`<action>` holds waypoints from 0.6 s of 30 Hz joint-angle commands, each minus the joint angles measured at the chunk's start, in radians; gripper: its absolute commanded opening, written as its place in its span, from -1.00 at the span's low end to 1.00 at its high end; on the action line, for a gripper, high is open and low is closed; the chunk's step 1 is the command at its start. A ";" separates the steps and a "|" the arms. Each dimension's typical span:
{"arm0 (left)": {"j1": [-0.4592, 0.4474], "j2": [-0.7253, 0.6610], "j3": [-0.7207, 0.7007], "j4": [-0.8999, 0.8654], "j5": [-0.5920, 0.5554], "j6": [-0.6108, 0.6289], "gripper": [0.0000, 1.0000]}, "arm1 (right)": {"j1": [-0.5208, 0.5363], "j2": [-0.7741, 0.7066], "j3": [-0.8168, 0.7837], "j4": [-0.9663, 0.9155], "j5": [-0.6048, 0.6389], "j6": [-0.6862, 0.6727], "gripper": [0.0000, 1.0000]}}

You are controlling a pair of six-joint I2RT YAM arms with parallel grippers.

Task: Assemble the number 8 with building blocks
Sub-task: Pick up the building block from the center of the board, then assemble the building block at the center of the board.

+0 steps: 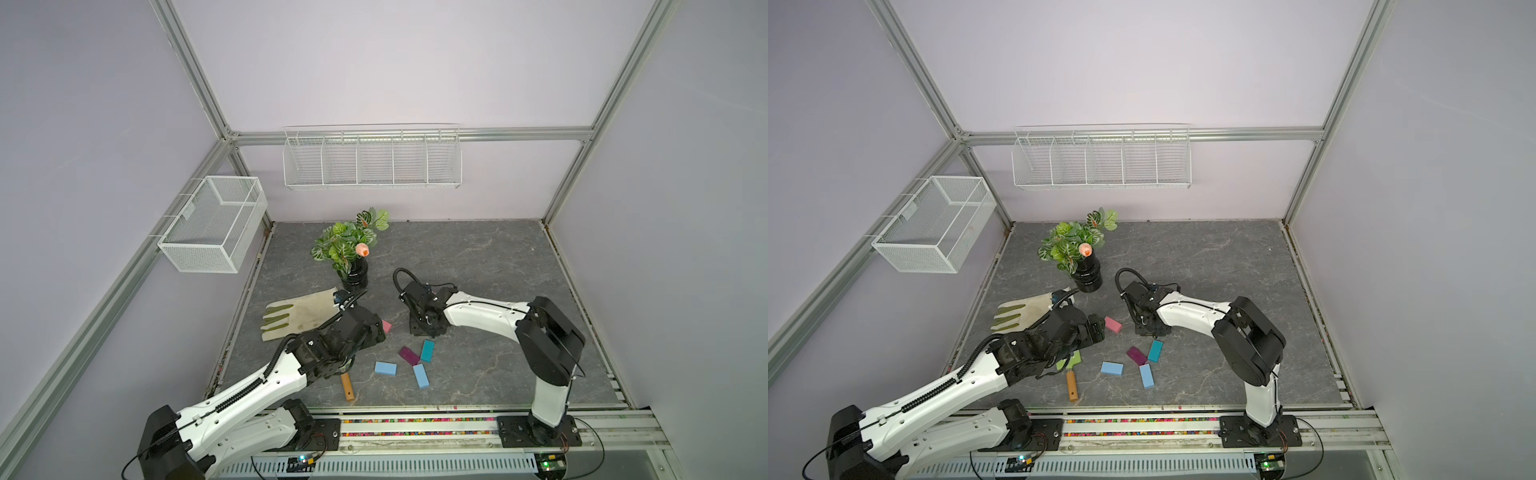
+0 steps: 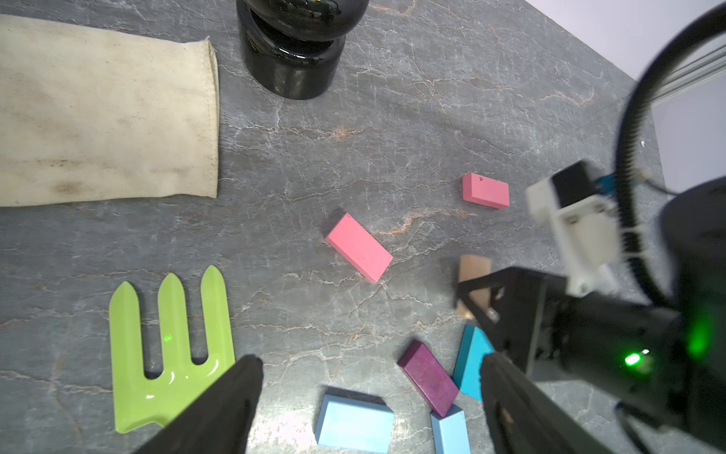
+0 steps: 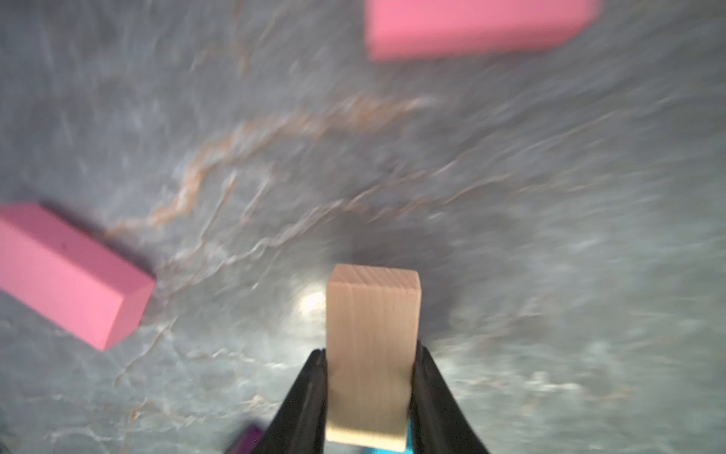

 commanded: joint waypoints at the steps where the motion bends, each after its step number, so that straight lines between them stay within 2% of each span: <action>1: -0.003 0.005 -0.020 0.018 -0.027 -0.020 0.81 | -0.034 -0.045 0.005 -0.048 0.022 -0.024 -0.86; 18: -0.004 0.009 -0.018 0.017 -0.029 -0.018 0.81 | -0.066 0.112 0.104 -0.014 -0.068 -0.049 -0.86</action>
